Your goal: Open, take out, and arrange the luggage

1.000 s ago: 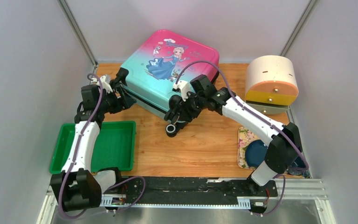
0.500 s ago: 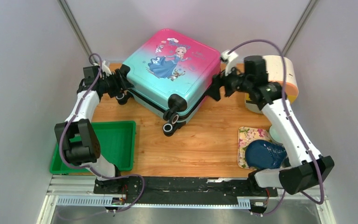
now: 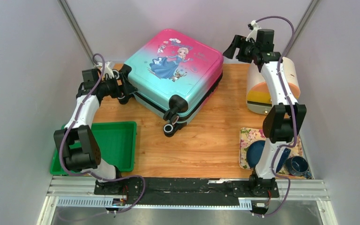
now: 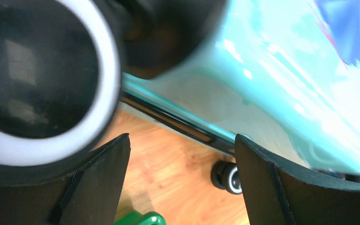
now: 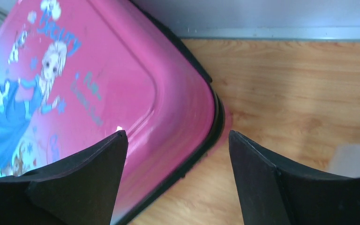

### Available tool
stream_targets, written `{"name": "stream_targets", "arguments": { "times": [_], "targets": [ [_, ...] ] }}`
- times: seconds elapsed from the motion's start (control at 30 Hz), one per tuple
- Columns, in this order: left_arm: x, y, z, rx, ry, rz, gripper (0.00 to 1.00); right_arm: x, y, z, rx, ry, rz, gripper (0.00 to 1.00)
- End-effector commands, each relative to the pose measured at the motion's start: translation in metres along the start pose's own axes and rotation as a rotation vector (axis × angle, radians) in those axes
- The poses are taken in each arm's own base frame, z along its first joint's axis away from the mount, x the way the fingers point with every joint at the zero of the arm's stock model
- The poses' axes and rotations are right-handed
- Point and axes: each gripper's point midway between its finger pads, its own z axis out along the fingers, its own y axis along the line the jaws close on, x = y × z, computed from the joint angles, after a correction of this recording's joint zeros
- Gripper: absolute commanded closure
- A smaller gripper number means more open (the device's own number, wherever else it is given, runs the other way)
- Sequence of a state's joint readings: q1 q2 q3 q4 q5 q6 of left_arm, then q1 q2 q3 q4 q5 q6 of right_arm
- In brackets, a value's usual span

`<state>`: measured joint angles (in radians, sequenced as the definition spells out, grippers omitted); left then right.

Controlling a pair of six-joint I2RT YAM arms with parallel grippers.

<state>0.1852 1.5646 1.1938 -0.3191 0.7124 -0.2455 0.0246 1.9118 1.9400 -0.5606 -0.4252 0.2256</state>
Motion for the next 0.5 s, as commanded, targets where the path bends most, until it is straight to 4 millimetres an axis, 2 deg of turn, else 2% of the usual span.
{"name": "stream_targets", "arguments": {
  "times": [0.0, 0.03, 0.07, 0.13, 0.17, 0.2, 0.23, 0.3, 0.37, 0.4, 0.47],
  "targets": [
    [0.002, -0.059, -0.017, 0.228, -0.05, 0.224, 0.1, -0.069, 0.011, 0.011, -0.041, -0.204, 0.066, 0.19],
    [0.004, -0.058, -0.019, 0.222, -0.048, 0.225, 0.1, -0.064, 0.001, 0.029, -0.031, -0.193, 0.09, 0.2],
    [0.008, -0.056, -0.019, 0.213, -0.045, 0.224, 0.11, -0.076, -0.002, 0.033, -0.014, -0.239, 0.096, 0.21],
    [0.016, -0.052, -0.02, 0.194, -0.027, 0.214, 0.11, -0.072, -0.02, 0.057, 0.022, -0.254, 0.165, 0.23],
    [0.019, -0.052, -0.02, 0.194, -0.02, 0.211, 0.11, -0.077, -0.034, 0.066, 0.08, -0.295, 0.196, 0.25],
    [0.022, -0.05, -0.021, 0.183, -0.017, 0.202, 0.11, -0.085, -0.037, 0.068, 0.099, -0.325, 0.205, 0.29],
    [0.023, -0.05, -0.022, 0.176, -0.019, 0.193, 0.11, -0.073, -0.05, 0.088, 0.126, -0.306, 0.236, 0.3],
    [0.026, -0.048, -0.024, 0.159, -0.037, 0.158, 0.11, -0.08, -0.05, 0.098, 0.115, -0.335, 0.237, 0.34],
    [0.026, -0.045, -0.027, 0.139, -0.062, 0.121, 0.11, -0.062, -0.051, 0.123, 0.09, -0.302, 0.243, 0.35],
    [0.025, -0.04, -0.03, 0.12, -0.095, 0.076, 0.1, -0.06, -0.05, 0.129, 0.075, -0.299, 0.24, 0.35],
    [0.024, -0.031, -0.033, 0.092, -0.128, 0.025, 0.11, -0.047, -0.038, 0.144, -0.005, -0.262, 0.229, 0.36]
  ]
}}
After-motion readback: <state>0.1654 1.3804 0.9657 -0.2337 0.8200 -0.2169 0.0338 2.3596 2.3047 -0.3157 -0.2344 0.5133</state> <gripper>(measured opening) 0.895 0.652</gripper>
